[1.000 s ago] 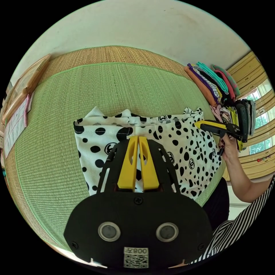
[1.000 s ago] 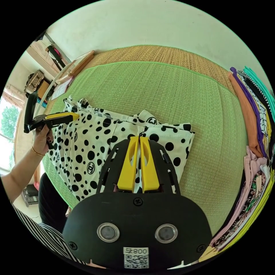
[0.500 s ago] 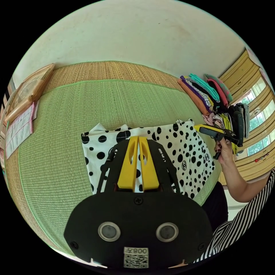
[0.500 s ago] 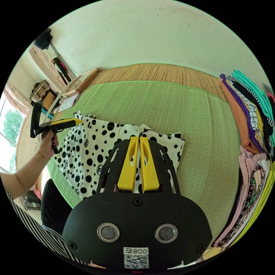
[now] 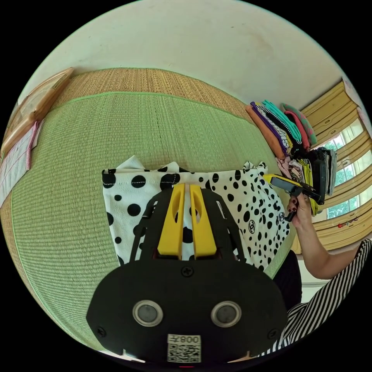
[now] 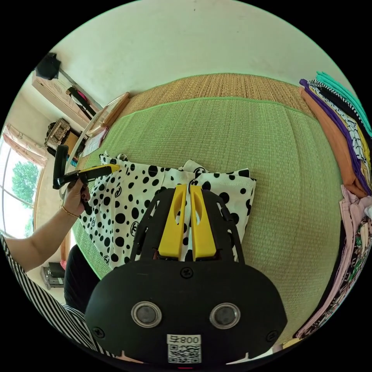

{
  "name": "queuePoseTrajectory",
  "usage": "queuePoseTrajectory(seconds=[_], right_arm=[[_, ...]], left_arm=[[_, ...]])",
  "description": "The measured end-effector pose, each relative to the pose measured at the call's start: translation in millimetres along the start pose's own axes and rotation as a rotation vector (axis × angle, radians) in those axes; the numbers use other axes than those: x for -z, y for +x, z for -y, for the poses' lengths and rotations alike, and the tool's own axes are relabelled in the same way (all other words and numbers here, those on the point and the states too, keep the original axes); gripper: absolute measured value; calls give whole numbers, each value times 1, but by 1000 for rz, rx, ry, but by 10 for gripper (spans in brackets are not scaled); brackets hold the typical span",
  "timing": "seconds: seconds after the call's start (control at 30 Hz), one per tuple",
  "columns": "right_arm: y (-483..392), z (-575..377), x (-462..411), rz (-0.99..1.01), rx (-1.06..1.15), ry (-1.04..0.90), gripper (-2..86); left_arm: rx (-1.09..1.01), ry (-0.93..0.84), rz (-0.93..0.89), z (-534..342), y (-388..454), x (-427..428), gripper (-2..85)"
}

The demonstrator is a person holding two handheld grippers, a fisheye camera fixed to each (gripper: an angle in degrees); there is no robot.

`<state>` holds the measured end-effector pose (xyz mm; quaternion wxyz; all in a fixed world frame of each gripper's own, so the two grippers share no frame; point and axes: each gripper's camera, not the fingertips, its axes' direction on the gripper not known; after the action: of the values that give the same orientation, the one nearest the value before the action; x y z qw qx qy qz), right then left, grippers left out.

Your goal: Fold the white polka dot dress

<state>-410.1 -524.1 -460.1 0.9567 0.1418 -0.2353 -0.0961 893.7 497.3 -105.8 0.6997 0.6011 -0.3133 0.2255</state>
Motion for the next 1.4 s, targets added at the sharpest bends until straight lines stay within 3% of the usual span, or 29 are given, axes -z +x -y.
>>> queuePoseTrajectory(seconds=[0.17, 0.3, 0.67, 1.07, 1.4], right_arm=[[22, 0, 30, -37, -31, 54, 7], [44, 12, 17, -105, -55, -27, 3], [75, 17, 68, -78, -86, 11, 2], [134, -96, 180, 49, -217, 1, 35], [187, -174, 235, 219, -363, -6, 77]], left_arm=[[5, 92, -5, -31, -22, 42, 16], [64, 67, 47, -42, -51, 52, 9], [108, 84, -13, -101, -118, 116, 14], [382, 48, -99, -297, -219, 231, 78], [387, 18, -183, -337, -260, 258, 89]])
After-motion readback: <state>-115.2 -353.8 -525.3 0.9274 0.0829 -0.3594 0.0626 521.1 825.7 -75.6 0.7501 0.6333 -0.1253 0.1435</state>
